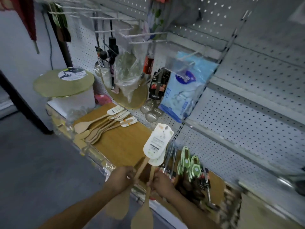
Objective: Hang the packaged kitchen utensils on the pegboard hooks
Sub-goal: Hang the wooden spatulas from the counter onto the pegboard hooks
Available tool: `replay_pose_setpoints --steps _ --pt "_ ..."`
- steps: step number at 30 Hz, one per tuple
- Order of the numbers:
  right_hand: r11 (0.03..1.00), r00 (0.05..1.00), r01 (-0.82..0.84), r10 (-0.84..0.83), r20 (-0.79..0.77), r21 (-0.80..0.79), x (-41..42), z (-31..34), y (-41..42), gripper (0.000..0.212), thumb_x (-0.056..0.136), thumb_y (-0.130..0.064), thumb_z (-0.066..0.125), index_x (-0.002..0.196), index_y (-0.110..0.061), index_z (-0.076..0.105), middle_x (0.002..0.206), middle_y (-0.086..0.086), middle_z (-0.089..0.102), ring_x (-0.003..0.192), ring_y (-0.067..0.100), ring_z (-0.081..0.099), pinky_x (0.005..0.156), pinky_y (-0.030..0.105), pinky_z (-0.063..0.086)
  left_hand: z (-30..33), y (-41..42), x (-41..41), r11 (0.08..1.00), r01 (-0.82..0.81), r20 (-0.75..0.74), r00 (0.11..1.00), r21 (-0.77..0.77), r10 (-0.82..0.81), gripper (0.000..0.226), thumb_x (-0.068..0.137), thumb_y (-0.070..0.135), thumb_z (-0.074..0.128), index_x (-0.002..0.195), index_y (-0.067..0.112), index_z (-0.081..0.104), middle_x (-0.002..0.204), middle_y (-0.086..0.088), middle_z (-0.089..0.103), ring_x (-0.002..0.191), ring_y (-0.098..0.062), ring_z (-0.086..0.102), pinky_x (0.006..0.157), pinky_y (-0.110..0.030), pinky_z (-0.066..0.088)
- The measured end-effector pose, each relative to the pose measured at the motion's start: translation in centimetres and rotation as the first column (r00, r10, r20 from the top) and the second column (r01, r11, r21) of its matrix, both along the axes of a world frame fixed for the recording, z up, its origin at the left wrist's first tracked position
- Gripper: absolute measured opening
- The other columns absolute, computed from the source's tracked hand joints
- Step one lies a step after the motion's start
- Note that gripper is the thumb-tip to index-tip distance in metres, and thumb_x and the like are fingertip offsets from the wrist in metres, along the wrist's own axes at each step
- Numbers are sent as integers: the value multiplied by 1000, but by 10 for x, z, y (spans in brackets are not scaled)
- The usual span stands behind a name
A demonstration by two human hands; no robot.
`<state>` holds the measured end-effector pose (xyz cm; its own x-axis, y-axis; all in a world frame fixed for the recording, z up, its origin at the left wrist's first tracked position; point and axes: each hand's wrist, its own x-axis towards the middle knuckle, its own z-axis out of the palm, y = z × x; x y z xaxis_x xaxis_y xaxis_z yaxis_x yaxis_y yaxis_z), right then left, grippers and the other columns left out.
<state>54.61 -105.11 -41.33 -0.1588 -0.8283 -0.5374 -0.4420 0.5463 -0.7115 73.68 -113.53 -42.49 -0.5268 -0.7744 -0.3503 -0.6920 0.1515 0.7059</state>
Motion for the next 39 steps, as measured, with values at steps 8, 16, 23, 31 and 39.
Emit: replay_pose_setpoints --steps 8,16,23,31,39 --pt "964 968 244 -248 -32 -108 -12 52 69 28 84 -3 66 72 -28 64 74 4 69 76 27 68 78 46 58 49 28 -34 971 236 -135 962 -30 -238 21 75 22 84 73 21 64 69 1 67 66 -6 60 67 -25 46" --pt "818 842 525 -539 3 -234 -26 97 155 6 90 -1 63 89 -7 62 69 1 64 53 10 60 47 22 48 94 69 -71 897 437 -324 841 -65 -433 16 87 35 75 82 36 60 67 13 68 54 1 56 58 -31 42" --pt "630 712 668 -696 95 -397 -55 116 242 13 90 -25 67 90 -37 70 76 -1 70 75 36 67 65 48 55 129 132 -121 844 526 -409 751 -104 -518 15 90 24 72 99 33 63 81 4 77 66 -22 71 61 -39 56" --pt "397 543 748 -827 147 -532 -94 142 342 8 91 -23 67 87 -30 67 82 -2 69 83 29 68 76 46 58 140 226 -192 775 614 -437 661 -153 -610 12 87 25 75 90 35 69 86 9 73 68 -25 71 60 -45 57" --pt "307 504 752 -838 209 -584 -165 156 466 17 93 -7 62 100 -23 61 84 5 66 87 31 68 79 45 57 147 350 -284 728 669 -471 600 -149 -647 8 86 27 76 91 30 70 89 8 74 74 -9 71 67 -39 59"
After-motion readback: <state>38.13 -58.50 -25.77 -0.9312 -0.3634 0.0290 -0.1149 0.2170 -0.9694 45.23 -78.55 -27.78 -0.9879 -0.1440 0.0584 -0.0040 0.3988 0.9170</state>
